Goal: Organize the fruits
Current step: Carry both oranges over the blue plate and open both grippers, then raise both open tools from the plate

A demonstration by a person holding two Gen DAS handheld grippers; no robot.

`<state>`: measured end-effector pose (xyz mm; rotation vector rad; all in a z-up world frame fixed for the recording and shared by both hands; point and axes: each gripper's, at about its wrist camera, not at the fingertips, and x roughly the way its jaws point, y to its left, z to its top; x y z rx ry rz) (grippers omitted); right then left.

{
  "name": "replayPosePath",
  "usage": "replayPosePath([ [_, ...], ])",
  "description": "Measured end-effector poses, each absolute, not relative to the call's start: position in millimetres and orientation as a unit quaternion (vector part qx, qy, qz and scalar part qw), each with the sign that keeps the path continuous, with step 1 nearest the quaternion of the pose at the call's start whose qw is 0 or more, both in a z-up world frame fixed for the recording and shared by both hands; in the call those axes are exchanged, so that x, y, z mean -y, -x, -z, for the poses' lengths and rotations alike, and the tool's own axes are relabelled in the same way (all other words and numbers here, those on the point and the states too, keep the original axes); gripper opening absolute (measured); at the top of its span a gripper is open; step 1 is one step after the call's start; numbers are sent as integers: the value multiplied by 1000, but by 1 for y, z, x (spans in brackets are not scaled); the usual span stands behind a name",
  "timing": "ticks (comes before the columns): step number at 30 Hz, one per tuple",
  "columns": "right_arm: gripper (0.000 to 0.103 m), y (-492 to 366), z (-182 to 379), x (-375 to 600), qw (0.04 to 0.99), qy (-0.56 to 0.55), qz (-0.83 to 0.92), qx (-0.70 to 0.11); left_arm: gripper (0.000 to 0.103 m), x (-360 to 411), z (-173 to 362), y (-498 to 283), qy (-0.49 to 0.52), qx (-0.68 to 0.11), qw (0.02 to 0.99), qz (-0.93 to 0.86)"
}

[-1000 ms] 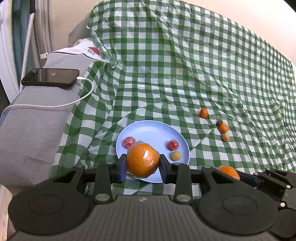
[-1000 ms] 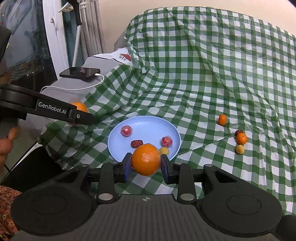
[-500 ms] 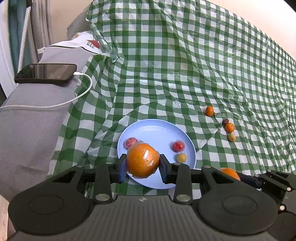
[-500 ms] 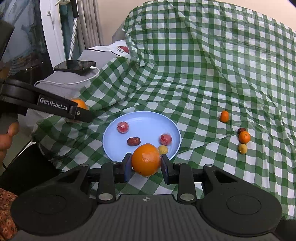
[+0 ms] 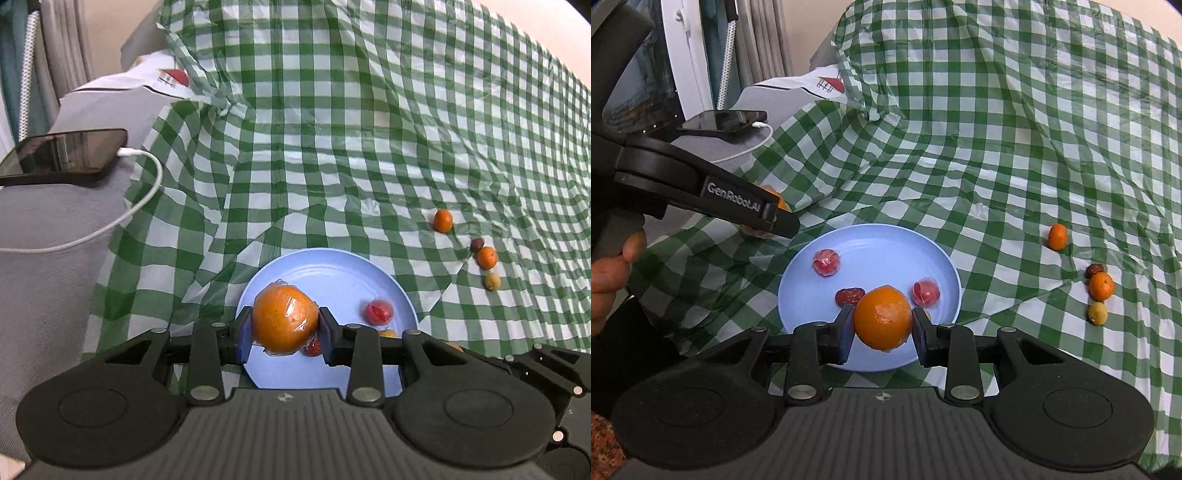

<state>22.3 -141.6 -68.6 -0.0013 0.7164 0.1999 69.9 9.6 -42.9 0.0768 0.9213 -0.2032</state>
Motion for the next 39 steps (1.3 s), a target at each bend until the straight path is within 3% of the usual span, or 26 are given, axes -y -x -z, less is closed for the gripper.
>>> replayPosePath([
  [15, 34, -69, 108, 141, 914, -2, -93, -396, 40, 17, 92, -118, -77, -481, 867, 108],
  [17, 36, -76, 111, 141, 912, -4, -98, -399, 50, 20, 93, -122, -83, -472, 870, 114],
  [18, 36, -79, 111, 142, 911, -7, -101, -400, 75, 21, 91, -123, -85, -463, 875, 115],
  [19, 45, -82, 111, 143, 911, -10, -104, -399, 97, 22, 88, -123, -85, -455, 879, 115],
  [20, 60, -84, 109, 144, 912, -10, -104, -396, 102, 21, 83, -122, -84, -442, 886, 114],
  [23, 83, -81, 97, 147, 921, -12, -95, -377, 103, 19, 68, -115, -87, -425, 891, 132],
  [26, 90, -71, 86, 152, 920, -20, -96, -379, 103, 15, 60, -103, -98, -432, 888, 124],
  [33, 96, -16, 72, 149, 910, -45, -100, -401, 103, -18, 46, -51, -74, -452, 886, 73],
  [39, 98, 13, 54, 139, 926, -22, -100, -363, 103, -37, 32, -17, -55, -448, 891, 43],
])
